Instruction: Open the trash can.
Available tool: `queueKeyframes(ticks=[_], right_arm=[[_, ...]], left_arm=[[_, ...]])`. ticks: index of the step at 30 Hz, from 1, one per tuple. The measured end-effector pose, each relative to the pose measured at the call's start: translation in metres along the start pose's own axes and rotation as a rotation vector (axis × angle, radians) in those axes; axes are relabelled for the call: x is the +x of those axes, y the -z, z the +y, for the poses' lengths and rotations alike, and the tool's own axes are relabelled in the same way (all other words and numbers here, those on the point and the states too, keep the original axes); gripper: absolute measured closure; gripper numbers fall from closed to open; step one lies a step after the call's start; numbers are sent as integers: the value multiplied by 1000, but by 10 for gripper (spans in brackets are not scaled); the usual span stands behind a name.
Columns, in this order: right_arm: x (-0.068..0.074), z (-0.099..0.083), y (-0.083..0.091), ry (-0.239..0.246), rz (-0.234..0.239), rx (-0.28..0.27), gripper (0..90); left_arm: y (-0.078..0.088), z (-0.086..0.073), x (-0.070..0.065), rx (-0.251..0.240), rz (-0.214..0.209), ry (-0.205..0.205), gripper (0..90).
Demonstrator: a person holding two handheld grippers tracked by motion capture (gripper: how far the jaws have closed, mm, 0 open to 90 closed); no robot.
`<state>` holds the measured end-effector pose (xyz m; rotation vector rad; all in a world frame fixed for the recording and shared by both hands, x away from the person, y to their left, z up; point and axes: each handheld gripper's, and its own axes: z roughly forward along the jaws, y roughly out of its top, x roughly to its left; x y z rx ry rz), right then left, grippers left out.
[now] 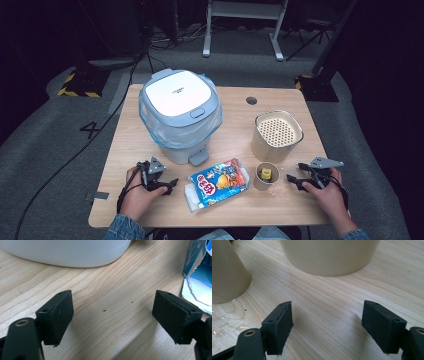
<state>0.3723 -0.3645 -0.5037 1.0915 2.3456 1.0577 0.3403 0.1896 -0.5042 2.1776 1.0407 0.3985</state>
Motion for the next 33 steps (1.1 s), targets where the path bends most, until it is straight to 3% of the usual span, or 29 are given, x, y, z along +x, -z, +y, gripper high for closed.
queueKeyframes(ticks=[18, 19, 21, 23, 24, 25, 26, 27, 28, 33], right_arm=[[-3, 2, -2, 7, 4, 1, 251], [-3, 2, -2, 8, 4, 1, 251], [-3, 2, -2, 9, 5, 1, 251], [-3, 2, -2, 9, 5, 1, 251], [-3, 2, -2, 9, 5, 1, 251], [-3, 2, -2, 9, 5, 1, 251], [-3, 2, -2, 9, 5, 1, 251], [-3, 2, -2, 11, 4, 2, 252], [-3, 2, -2, 12, 3, 1, 253], [-3, 2, -2, 11, 3, 0, 262]], left_arm=[[1, -1, 2, -12, 8, 6, 234], [2, -1, 3, -14, 8, 0, 259], [6, 0, 3, -1, 6, -4, 391], [8, 1, 5, 12, 1, -20, 439], [10, 2, 6, 31, -3, -49, 453], [18, 5, 9, 34, -68, -49, 483], [18, 5, 9, 34, -68, -49, 508], [25, 8, 11, 12, -119, -49, 525], [30, 12, 11, 6, -125, -69, 533], [44, 21, 10, -20, -136, -80, 604]])
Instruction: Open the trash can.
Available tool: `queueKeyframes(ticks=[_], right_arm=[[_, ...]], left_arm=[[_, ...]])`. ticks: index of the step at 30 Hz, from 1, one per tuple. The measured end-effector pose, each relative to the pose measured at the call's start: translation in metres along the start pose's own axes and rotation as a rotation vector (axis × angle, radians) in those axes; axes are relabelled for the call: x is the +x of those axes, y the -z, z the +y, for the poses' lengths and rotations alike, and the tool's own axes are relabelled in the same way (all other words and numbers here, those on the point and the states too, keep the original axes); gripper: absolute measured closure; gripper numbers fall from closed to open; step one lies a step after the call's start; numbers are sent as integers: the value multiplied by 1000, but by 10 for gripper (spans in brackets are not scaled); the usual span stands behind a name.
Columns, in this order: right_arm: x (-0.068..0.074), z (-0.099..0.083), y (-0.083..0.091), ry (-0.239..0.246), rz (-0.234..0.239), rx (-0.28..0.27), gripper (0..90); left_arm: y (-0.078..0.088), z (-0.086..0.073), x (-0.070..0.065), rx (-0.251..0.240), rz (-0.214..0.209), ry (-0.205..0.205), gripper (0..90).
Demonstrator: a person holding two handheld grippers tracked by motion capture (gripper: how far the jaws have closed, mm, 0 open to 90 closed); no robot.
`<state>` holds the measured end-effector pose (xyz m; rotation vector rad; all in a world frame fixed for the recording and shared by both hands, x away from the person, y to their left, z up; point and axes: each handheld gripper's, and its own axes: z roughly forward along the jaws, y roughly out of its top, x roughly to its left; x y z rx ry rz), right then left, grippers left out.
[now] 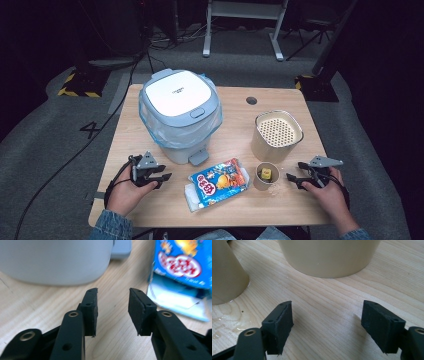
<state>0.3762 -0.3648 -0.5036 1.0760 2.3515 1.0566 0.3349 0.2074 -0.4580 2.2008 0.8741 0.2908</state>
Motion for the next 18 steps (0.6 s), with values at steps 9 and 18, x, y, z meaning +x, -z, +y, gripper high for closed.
queueKeyframes(ticks=[9, 18], right_arm=[[-1, -1, 2, 6, 13, -16, 390], [-2, -1, 2, 4, 12, -17, 392]], left_arm=[[28, 25, -5, -117, -91, -14, 652], [60, 65, -12, -158, -71, -65, 652]])
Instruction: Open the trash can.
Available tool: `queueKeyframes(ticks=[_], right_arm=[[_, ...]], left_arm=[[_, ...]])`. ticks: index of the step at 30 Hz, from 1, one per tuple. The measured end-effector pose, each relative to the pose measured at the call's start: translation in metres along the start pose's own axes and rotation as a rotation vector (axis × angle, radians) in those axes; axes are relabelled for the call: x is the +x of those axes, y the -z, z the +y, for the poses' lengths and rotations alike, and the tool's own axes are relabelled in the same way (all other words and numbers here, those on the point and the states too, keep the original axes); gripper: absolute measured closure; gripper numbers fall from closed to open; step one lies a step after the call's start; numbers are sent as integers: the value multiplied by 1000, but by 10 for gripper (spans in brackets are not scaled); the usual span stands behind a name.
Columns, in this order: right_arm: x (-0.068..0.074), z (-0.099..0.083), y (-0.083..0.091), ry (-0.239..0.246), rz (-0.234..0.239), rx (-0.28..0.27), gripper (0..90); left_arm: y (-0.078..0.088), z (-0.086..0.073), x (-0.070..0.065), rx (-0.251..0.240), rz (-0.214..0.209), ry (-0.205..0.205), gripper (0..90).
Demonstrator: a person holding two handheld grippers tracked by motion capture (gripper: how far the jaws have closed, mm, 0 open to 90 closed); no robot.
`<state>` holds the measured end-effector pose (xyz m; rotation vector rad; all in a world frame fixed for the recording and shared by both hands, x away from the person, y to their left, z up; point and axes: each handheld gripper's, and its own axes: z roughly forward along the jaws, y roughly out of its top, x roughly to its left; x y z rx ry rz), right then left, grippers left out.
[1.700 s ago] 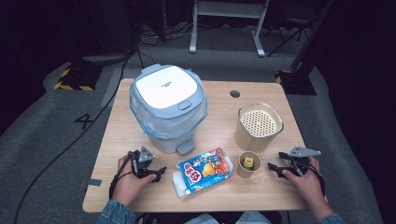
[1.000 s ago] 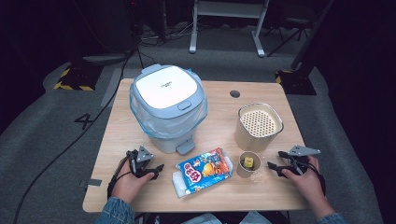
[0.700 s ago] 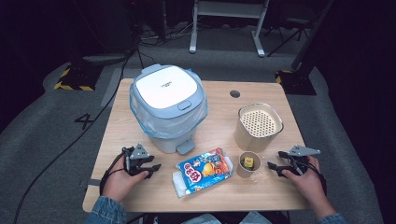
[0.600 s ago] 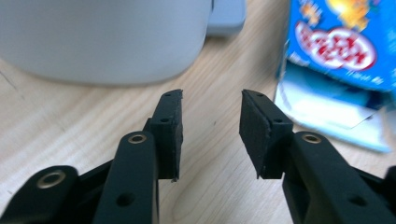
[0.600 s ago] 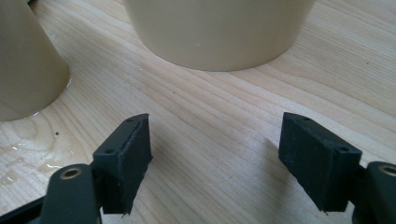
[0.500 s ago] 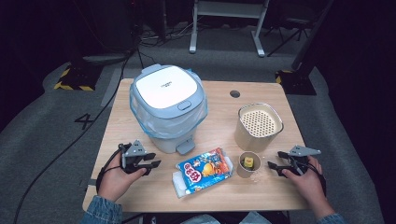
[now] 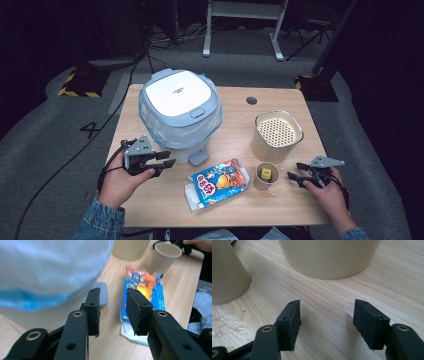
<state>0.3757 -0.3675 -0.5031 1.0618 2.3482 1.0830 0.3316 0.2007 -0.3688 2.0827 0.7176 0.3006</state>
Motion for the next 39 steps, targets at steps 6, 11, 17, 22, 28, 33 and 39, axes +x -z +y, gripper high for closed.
queueKeyframes(ticks=[6, 11, 17, 22, 28, 33, 39], right_arm=[[-1, 0, 1, 3, 8, -2, 411], [-1, 0, 1, 2, 6, -2, 413], [-1, 0, 0, 3, 6, -2, 413], [-1, 0, 1, 3, 5, -2, 413], [-1, 0, 1, 2, 5, -2, 413], [-1, 0, 1, 3, 6, -2, 413], [-1, 0, 1, 3, 6, -2, 413]], left_arm=[[9, 28, -3, -55, -42, -32, 675], [17, 49, 0, -79, -67, -53, 698], [24, 71, 7, -128, -103, -64, 733], [26, 85, 10, -205, -124, -54, 755], [19, 99, 20, -263, -93, -16, 817], [7, 105, 22, -289, -65, 9, 858], [-7, 112, 17, -263, -15, 11, 877]])
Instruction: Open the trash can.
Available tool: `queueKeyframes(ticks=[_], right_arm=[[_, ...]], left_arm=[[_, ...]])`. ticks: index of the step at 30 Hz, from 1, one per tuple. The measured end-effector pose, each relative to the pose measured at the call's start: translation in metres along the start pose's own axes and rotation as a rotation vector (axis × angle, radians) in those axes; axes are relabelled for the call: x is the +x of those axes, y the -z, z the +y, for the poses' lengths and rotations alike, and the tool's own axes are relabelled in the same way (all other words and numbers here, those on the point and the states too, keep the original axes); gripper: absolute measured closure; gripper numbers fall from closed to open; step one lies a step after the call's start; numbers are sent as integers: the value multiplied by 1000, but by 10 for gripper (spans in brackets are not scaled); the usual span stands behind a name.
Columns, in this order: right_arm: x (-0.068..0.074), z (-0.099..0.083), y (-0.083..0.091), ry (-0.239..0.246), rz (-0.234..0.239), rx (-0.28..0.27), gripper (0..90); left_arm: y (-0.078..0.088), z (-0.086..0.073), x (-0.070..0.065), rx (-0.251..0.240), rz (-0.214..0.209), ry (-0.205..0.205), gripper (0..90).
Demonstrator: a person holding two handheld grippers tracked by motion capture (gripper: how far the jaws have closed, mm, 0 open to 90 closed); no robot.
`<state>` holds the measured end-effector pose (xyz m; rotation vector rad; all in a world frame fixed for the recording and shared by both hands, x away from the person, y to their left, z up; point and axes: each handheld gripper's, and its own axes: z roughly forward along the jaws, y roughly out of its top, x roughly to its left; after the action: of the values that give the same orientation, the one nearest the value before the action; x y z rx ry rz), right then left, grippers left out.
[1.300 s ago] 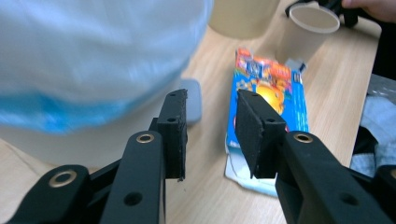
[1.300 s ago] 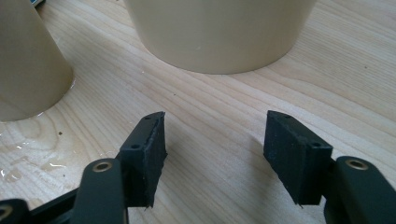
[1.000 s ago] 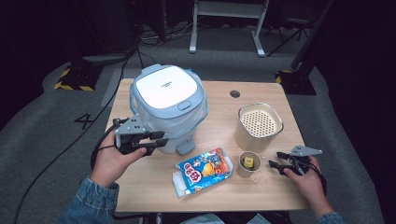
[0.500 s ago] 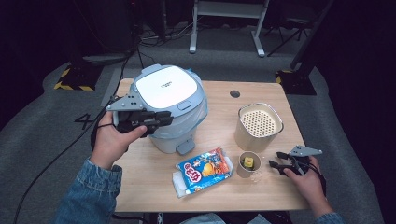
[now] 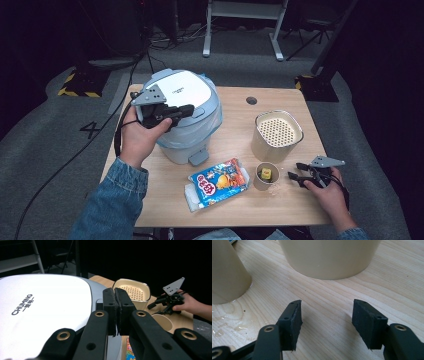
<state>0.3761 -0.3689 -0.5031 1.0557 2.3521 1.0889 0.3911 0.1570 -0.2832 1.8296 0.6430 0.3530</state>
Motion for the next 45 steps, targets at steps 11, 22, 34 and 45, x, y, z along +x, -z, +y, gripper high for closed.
queueKeyframes(ticks=[11, 22, 34, 45], right_arm=[[0, 0, 0, 0, 0, 0, 413], [0, 0, 0, 0, 0, 0, 412], [0, 0, 0, 0, 0, 0, 412], [0, 0, 0, 0, 0, 0, 412]], left_arm=[[-16, 1, -6, 90, 83, -60, 870], [-21, 16, -20, 211, 183, -121, 898], [-26, 17, -20, 234, 151, -85, 900], [-24, 14, -17, 194, 127, -80, 897]])
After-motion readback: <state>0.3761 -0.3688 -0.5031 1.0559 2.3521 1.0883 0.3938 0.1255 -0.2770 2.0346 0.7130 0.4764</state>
